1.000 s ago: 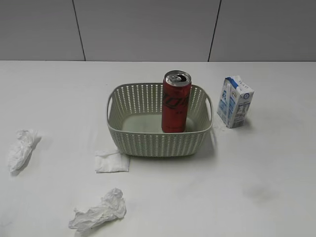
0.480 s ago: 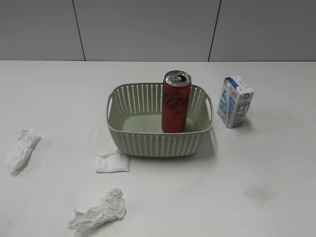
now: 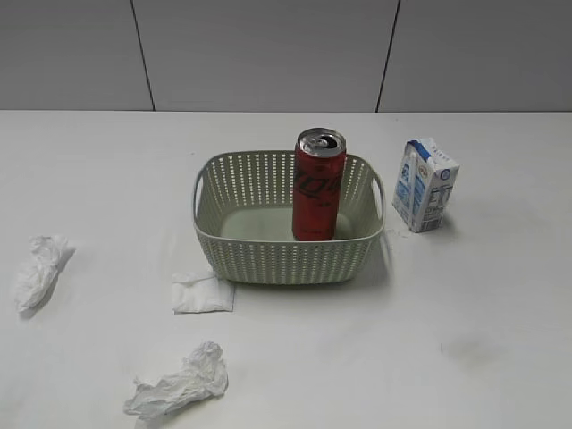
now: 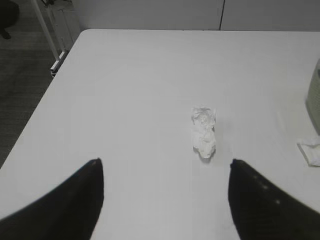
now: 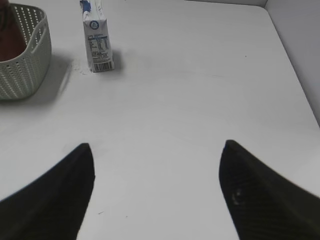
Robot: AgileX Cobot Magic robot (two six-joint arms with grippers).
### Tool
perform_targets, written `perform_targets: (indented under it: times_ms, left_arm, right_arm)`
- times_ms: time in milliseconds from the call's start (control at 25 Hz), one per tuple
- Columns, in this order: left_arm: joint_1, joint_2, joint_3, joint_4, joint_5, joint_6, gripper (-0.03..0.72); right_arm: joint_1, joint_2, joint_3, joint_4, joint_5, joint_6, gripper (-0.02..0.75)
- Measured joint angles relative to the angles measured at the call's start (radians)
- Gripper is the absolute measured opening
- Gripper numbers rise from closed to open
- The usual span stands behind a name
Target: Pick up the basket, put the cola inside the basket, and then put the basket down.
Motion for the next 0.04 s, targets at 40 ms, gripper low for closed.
perform_targets:
  times_ms: [40]
  left_arm:
    - [0.000,0.000,0.000,0.000,0.000,0.000,0.589]
  right_arm:
    - [0.000,0.000,0.000,0.000,0.000,0.000,0.589]
